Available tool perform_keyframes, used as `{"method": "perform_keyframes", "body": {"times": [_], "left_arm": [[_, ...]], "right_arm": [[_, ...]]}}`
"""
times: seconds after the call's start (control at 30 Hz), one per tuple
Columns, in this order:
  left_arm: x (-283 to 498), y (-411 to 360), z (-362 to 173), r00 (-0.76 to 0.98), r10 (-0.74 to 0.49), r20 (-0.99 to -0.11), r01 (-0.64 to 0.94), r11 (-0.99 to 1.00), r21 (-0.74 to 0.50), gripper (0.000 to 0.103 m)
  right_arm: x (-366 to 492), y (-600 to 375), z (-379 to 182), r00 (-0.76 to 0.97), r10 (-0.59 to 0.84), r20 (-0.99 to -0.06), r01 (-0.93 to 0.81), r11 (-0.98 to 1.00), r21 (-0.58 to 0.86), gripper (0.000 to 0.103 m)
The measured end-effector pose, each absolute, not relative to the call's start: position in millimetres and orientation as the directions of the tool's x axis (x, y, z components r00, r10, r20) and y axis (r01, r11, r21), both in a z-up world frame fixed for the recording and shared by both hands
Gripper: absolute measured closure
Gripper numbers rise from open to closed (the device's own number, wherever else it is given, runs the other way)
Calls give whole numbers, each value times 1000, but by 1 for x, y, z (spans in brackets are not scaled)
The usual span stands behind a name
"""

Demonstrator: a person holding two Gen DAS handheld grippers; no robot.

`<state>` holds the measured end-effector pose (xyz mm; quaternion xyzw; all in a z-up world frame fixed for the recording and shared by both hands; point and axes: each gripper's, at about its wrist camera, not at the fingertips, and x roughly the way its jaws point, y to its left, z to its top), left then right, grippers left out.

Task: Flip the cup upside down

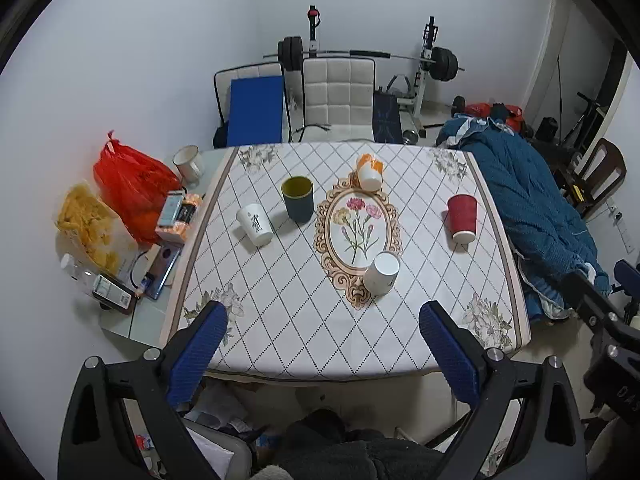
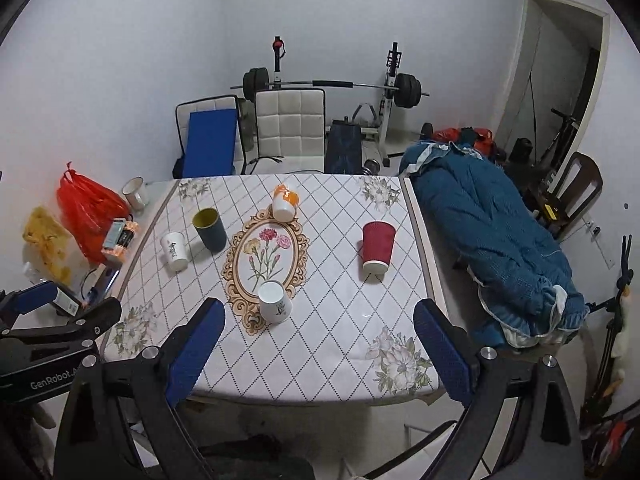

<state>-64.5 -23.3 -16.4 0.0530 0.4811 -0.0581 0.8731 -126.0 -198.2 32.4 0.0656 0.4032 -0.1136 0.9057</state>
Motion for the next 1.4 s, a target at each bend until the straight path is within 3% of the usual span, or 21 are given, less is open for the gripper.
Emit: {"method": "perform_keyframes", "body": {"times": [1.4], "left_arm": [[-85, -28, 14, 597, -14, -802, 121, 990, 73, 1]], "right_arm": [[-126, -205, 58, 656, -125, -745, 258, 964, 65, 4]]}}
